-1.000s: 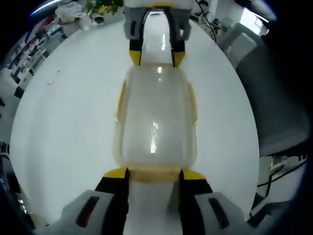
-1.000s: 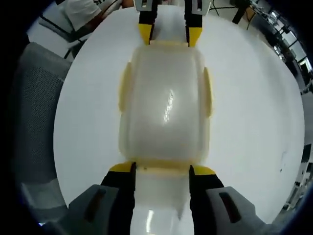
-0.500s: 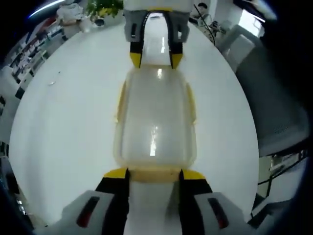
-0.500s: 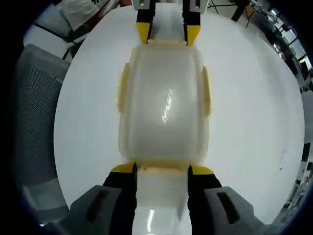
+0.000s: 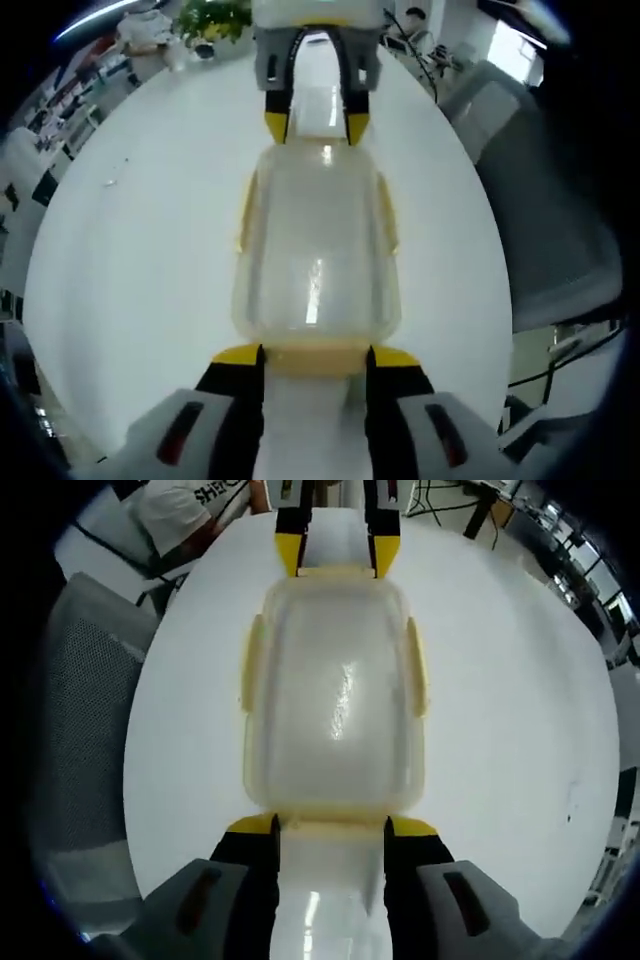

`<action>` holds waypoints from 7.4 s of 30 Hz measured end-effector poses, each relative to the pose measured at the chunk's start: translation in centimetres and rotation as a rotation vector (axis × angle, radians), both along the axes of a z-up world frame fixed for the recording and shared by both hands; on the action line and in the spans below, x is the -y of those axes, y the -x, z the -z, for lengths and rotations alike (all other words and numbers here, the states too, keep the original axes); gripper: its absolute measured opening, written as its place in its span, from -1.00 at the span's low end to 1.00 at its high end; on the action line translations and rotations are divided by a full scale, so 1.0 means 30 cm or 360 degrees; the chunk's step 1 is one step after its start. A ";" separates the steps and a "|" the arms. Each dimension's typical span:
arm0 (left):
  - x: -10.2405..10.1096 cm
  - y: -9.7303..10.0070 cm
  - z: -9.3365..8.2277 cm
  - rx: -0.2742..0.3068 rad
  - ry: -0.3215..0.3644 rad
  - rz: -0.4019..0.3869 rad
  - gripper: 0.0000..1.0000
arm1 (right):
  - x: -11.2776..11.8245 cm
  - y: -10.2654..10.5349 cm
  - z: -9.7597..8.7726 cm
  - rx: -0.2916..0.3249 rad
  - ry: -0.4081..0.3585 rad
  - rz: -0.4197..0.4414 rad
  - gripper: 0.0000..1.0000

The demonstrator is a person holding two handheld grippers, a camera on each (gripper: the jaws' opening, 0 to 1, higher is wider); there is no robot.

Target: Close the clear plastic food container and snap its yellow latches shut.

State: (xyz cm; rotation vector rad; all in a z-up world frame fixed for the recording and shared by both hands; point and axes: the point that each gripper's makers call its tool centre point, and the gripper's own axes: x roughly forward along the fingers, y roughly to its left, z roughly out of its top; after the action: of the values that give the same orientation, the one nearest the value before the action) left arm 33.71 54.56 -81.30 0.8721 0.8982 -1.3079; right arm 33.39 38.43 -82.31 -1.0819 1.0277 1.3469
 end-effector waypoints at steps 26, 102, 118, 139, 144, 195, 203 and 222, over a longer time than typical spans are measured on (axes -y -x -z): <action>0.112 0.034 -0.178 0.0019 0.0053 0.0003 -0.32 | 0.106 0.031 -0.169 0.0034 0.0003 0.0004 -0.24; 0.824 0.042 -0.128 -0.0036 0.0051 -0.0023 -0.33 | 0.827 0.047 -0.117 -0.0035 0.0046 -0.0009 -0.24; 0.809 0.057 -0.095 -0.0048 0.0036 -0.0046 -0.33 | 0.814 0.055 -0.097 0.0000 0.0031 -0.0030 -0.24; 0.810 0.056 -0.077 -0.0052 0.0014 -0.0044 -0.32 | 0.816 0.050 -0.096 0.0037 -0.0137 -0.0014 -0.17; 0.811 0.050 -0.088 -0.0034 0.0034 -0.0062 -0.31 | 0.830 0.035 -0.104 0.0043 -0.0176 0.0064 -0.11; 0.810 0.041 -0.109 -0.0497 0.0774 -0.1351 -0.63 | 0.792 0.084 -0.145 -0.0382 -0.0833 0.1269 -0.39; 0.818 0.039 -0.108 -0.0500 0.0767 -0.1388 -0.66 | 0.788 0.083 -0.142 -0.0377 -0.0837 0.1230 -0.44; 0.814 0.031 -0.095 -0.0527 0.0740 -0.1375 -0.64 | 0.755 0.135 -0.131 -0.0455 -0.0872 0.1486 -0.50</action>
State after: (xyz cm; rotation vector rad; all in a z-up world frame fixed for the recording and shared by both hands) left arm 32.79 30.13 -78.47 -0.1269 1.0042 -0.8291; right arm 29.33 15.77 -78.37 0.0481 1.0707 0.9039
